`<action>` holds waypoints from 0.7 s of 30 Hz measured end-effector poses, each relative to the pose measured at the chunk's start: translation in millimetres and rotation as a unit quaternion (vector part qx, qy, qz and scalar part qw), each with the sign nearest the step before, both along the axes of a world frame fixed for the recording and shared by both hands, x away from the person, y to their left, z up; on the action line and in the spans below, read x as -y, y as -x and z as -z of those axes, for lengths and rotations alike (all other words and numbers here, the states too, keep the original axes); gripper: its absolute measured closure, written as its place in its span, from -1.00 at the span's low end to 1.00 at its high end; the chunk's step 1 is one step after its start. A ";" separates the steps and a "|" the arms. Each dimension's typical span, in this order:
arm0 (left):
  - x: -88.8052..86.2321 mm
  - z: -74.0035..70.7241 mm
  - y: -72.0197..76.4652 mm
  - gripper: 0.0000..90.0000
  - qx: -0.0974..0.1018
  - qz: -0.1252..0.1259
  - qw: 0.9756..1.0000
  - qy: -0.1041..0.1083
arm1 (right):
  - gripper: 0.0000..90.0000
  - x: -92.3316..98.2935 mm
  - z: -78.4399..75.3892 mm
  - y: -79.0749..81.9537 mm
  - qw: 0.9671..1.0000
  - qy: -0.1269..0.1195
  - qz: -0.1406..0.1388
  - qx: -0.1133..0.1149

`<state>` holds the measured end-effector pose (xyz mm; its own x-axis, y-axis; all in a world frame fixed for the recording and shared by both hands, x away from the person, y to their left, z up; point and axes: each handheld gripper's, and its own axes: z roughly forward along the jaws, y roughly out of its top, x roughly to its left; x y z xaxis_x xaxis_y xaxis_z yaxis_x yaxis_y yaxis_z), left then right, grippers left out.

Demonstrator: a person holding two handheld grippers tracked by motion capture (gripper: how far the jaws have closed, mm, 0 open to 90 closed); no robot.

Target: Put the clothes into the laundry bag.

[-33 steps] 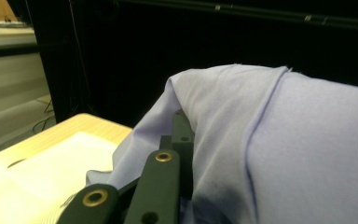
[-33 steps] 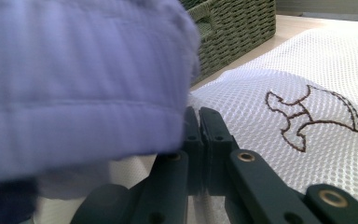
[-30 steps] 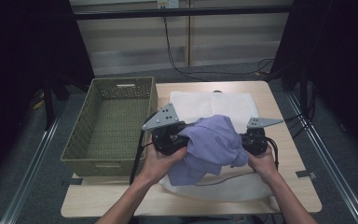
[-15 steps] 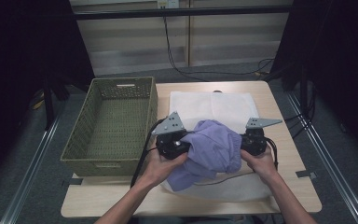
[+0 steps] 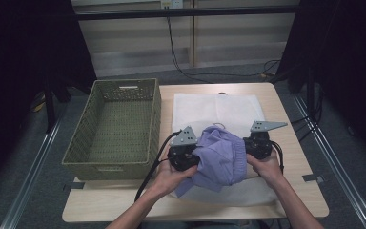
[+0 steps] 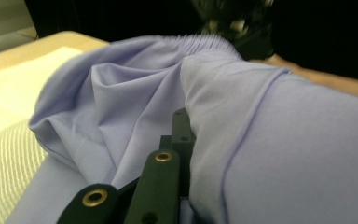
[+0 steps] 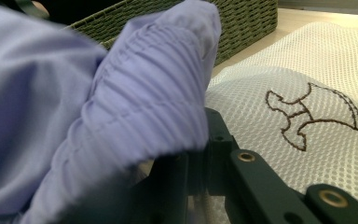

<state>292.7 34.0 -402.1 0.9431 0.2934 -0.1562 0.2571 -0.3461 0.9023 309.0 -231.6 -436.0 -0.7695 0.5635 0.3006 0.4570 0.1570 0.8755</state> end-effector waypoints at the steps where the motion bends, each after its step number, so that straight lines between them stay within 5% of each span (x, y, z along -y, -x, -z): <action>1: 0.9 1.7 -0.3 0.84 -0.002 0.001 1.000 0.000 | 0.97 -0.1 0.3 -0.2 1.000 0.001 -0.001 0.000; 21: 15.0 32.0 -6.7 0.84 -0.024 0.007 0.998 -0.055 | 0.97 -2.7 1.3 0.9 1.000 0.010 -0.004 -0.001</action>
